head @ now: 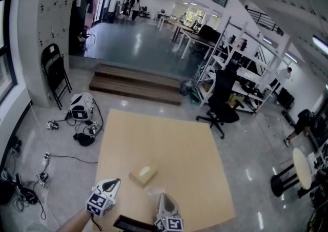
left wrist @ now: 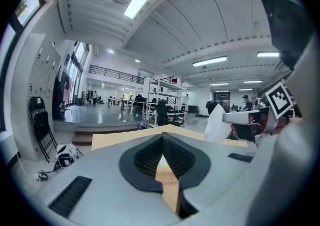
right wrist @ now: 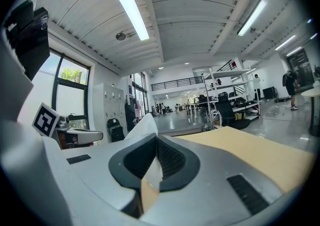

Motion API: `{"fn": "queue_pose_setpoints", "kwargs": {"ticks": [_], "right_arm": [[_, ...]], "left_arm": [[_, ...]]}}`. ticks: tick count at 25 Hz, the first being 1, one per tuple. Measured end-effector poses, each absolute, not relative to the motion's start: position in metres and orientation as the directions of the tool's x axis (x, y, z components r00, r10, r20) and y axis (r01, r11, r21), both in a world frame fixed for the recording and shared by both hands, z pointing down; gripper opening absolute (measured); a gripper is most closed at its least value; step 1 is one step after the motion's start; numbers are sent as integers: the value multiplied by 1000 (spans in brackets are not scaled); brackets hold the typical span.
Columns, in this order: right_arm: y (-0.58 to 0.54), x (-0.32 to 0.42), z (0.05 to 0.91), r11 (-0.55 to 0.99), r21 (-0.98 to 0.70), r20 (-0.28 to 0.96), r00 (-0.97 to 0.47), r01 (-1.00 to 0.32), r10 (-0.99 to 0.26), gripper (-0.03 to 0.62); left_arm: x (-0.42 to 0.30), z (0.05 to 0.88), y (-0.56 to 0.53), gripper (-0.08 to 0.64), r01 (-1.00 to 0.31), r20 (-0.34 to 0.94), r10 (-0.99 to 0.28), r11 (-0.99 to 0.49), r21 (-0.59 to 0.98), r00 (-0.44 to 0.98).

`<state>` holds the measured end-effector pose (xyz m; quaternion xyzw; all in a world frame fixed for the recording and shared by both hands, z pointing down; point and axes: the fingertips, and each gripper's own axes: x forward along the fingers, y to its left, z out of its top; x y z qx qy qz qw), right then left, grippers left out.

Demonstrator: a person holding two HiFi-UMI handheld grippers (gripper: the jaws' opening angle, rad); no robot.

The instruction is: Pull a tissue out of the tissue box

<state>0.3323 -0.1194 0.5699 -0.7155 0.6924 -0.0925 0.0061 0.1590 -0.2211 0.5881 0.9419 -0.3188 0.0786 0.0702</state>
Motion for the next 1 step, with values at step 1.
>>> {"fn": "queue_pose_setpoints", "kwargs": {"ticks": [1], "right_arm": [[-119, 333, 569, -43, -137, 123, 26, -990, -992, 3]], "left_arm": [[159, 588, -220, 6, -611, 193, -589, -787, 81, 784]]}}
